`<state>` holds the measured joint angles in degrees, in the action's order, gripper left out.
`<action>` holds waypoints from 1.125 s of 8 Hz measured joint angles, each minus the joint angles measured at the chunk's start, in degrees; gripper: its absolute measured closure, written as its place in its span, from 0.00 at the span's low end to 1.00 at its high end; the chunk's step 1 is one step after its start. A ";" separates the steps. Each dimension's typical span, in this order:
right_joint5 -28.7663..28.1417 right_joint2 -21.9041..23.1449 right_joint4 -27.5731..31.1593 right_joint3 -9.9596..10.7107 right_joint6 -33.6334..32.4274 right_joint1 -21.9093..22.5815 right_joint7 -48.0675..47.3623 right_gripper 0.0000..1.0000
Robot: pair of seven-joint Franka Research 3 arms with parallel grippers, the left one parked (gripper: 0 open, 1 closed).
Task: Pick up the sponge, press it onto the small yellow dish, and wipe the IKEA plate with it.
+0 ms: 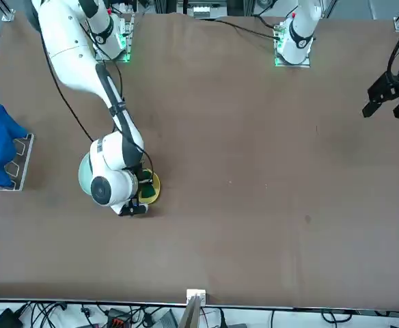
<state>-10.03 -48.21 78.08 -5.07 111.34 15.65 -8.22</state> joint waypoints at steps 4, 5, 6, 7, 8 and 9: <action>0.00 -0.40 -0.27 0.01 0.38 -0.32 0.21 0.89; 0.00 -0.44 -0.27 0.01 0.41 -0.39 0.26 0.89; 0.00 -0.45 -0.29 0.01 0.41 -0.40 0.29 0.89; 0.00 -0.45 -0.37 -0.01 0.39 -0.40 0.30 0.89; 0.00 -0.44 -0.53 -0.05 0.38 -0.40 0.30 0.89; 0.00 -0.43 -0.78 -0.12 0.25 -0.39 0.30 0.89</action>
<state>-10.03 -48.64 77.30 -5.19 111.59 15.26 -7.91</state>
